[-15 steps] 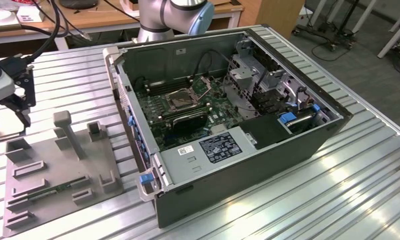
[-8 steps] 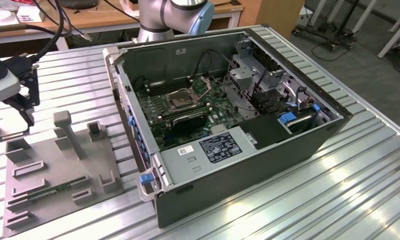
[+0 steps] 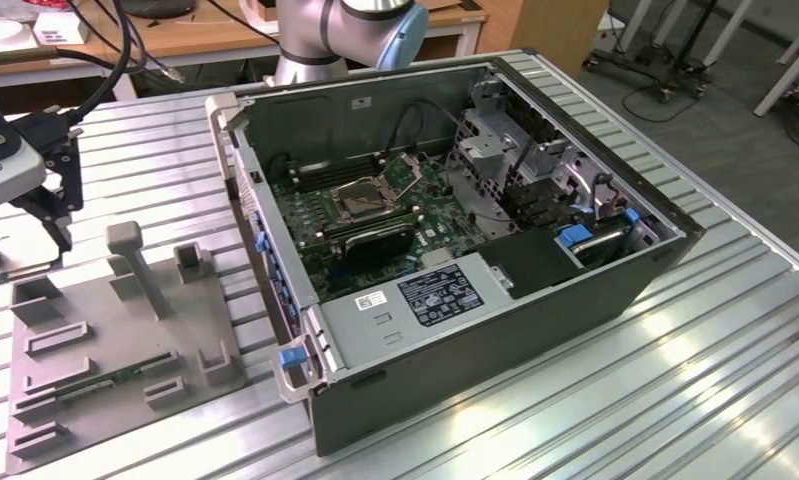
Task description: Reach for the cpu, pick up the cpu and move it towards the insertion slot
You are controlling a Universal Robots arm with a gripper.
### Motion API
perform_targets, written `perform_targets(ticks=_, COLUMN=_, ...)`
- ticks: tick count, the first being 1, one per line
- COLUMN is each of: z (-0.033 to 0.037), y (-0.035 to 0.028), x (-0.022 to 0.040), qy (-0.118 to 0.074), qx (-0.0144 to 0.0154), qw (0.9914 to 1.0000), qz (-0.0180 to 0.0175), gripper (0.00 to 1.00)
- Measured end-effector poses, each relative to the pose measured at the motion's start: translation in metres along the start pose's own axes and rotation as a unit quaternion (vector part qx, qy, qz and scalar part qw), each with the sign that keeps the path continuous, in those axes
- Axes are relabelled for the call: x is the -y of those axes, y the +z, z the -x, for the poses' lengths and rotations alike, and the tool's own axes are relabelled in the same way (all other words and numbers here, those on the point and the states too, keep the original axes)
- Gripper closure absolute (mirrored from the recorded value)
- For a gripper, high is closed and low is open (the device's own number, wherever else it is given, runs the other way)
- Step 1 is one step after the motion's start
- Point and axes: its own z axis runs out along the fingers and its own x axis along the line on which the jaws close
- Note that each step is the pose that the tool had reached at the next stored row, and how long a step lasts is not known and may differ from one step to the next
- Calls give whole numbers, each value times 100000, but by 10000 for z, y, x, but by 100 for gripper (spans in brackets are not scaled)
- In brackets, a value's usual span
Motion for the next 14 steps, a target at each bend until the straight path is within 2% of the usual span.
perform_targets(ticks=14, z=0, y=-24, x=-1, qy=-2, qx=-23, qw=100000, qz=-8, gripper=46)
